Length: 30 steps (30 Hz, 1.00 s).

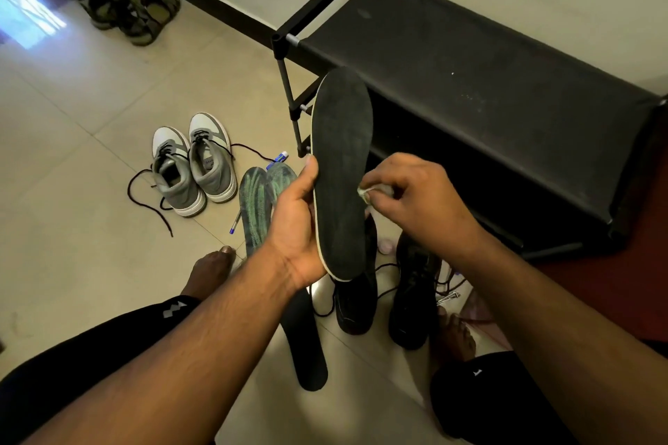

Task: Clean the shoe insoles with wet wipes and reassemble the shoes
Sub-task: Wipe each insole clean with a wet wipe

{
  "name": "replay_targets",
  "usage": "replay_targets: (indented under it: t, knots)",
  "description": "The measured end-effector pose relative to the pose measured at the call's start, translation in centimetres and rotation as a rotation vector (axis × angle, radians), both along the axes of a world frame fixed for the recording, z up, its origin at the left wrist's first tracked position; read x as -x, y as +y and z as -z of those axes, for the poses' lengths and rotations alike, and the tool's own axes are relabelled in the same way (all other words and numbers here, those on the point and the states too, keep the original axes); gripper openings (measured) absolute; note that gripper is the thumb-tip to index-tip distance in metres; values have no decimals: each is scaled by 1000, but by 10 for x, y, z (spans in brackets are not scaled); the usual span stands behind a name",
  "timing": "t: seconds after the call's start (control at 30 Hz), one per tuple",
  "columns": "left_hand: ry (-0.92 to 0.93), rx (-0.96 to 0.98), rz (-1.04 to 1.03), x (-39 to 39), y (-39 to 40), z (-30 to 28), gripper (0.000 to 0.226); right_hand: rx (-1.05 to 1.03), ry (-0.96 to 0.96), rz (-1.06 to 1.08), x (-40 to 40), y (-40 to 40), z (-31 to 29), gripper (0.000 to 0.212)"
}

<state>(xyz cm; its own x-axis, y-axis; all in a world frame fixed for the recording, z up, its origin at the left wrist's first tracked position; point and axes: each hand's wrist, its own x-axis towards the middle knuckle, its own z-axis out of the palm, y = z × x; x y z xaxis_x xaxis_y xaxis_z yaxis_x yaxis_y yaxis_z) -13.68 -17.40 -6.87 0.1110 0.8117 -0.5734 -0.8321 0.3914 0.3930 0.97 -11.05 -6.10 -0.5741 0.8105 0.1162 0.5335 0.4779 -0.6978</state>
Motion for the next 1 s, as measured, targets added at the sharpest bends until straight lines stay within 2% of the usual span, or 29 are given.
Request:
replay_targets:
  t: [0.07, 0.13, 0.2, 0.27, 0.37, 0.47, 0.53, 0.6, 0.67, 0.77, 0.83, 0.93, 1.0]
  knots:
    - [-10, -6, -8, 2, 1, -1, 59, 7, 73, -39, -2, 1, -8, 13]
    - [-22, -2, -1, 5, 2, -1, 61, 92, 122, -195, -1, -3, -20, 12]
    - [-3, 11, 20, 8, 3, 0, 64, 213, 45, -374, 0, -10, -27, 13]
    - [20, 21, 37, 11, 2, 2, 66, 229, -59, -443, 0, -13, -24, 13]
    - [11, 13, 84, 11, 0, 6, 63, 147, -59, -271, 0, -7, -11, 11]
    - [-2, 37, 132, 8, -1, 8, 63, -46, -94, -66, -3, 6, 1, 14]
    - [-14, 56, 129, 7, 0, 7, 64, -88, -48, -31, -7, 11, -2, 15]
    - [-12, 47, 125, 6, 2, 5, 66, -18, 44, -131, -7, 7, -15, 13]
    - [-5, 48, 122, 5, 2, 3, 67, 90, 87, -321, -2, -6, -28, 12]
    - [-1, 83, 125, 7, 2, 5, 67, 105, 11, -519, 9, -30, -30, 14]
    - [-14, 102, 135, 8, 1, 8, 69, 71, 17, -464, 13, -33, -22, 13]
    - [-7, 76, 169, 3, 0, 9, 72, 20, 56, -212, 13, -19, -10, 11]
    - [3, 62, 186, -2, 1, 7, 72, -20, -12, -30, 6, -2, -2, 13]
